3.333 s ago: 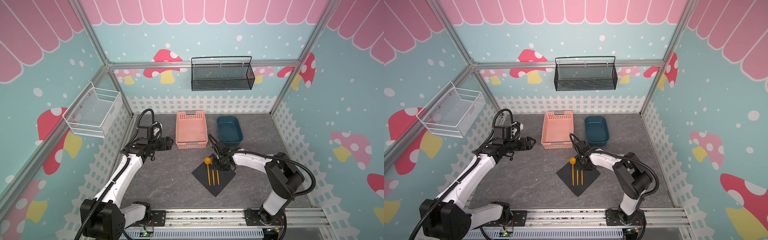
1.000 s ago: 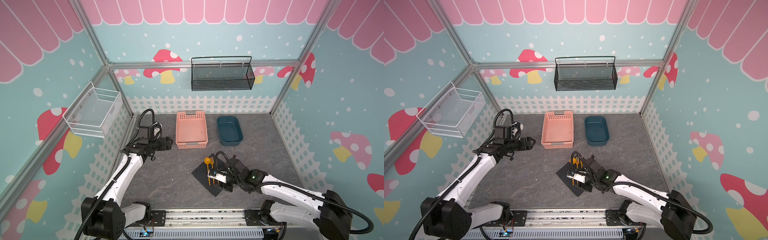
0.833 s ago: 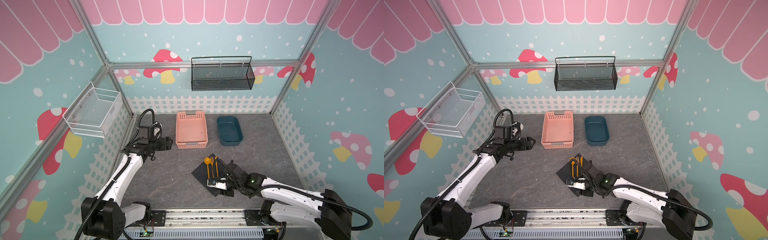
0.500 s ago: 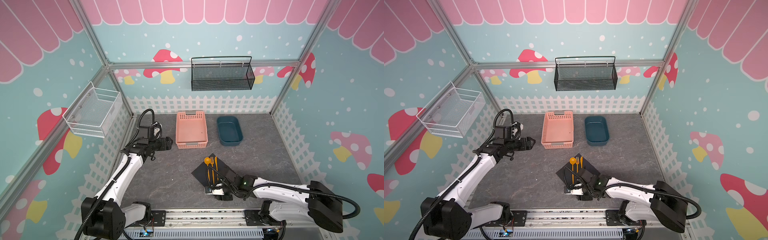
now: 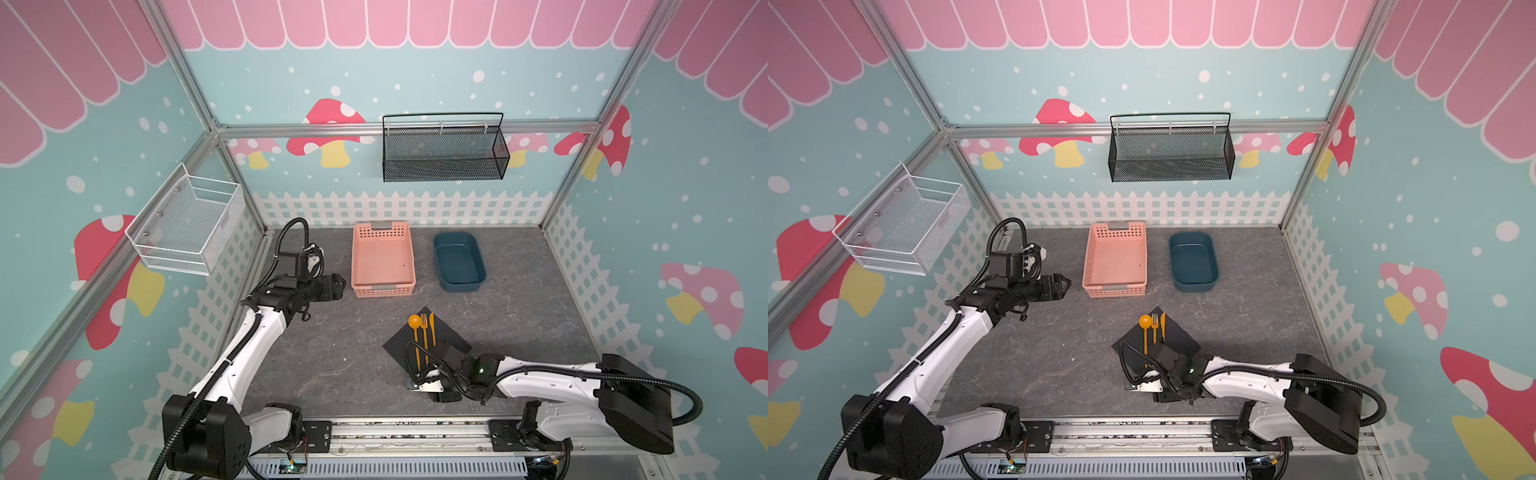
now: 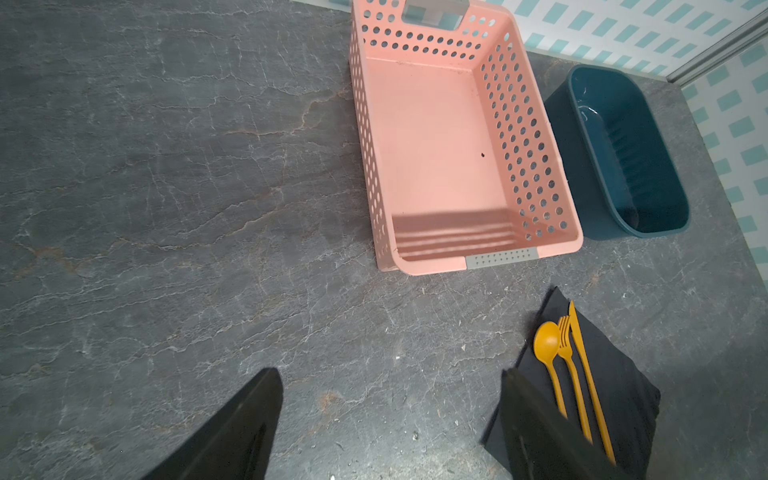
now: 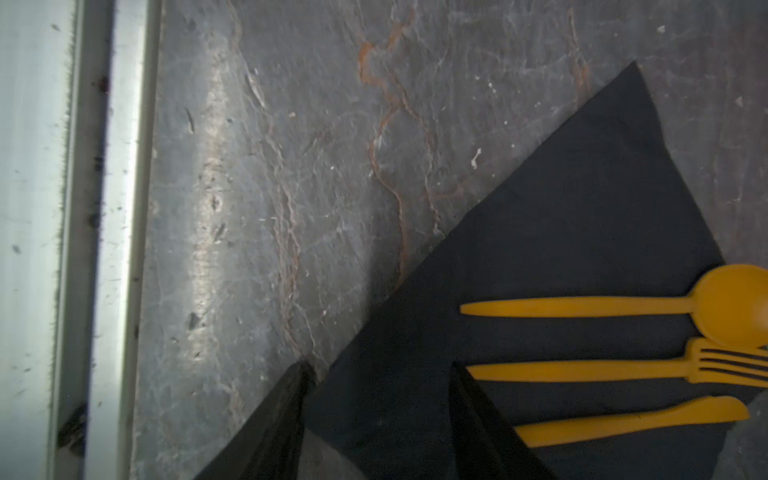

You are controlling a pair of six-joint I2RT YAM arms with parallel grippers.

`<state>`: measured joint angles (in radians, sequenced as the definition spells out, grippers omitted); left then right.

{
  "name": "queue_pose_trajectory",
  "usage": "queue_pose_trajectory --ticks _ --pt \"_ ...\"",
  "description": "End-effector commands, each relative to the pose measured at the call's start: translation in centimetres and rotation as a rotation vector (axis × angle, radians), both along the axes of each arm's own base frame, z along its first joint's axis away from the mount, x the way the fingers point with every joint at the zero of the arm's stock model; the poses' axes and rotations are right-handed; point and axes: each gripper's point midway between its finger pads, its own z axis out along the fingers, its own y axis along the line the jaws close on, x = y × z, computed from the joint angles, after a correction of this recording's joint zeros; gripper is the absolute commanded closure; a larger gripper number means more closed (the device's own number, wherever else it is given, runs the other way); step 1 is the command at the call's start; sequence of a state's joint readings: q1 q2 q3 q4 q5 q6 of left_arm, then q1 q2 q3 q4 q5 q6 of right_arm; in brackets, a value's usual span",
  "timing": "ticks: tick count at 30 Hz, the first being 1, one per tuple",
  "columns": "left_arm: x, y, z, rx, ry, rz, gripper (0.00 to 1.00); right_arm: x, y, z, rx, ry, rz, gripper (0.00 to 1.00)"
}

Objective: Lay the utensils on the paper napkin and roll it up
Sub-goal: 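Hold the napkin corner with the right gripper while the left arm reaches toward the napkin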

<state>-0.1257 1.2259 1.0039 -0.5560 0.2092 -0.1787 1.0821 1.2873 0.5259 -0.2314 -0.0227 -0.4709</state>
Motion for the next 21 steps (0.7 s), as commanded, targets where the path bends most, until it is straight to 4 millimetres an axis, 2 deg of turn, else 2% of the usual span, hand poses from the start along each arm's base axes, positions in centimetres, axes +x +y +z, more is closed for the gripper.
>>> queue_pose_trajectory --ticks 1,21 --pt "0.1 0.3 -0.2 0.016 0.0 0.003 0.16 0.0 -0.9 -0.7 -0.04 -0.027 0.012 0.47" --pt "0.1 0.5 -0.5 0.025 0.01 0.007 0.16 -0.8 -0.4 0.7 0.009 -0.01 0.046 0.78"
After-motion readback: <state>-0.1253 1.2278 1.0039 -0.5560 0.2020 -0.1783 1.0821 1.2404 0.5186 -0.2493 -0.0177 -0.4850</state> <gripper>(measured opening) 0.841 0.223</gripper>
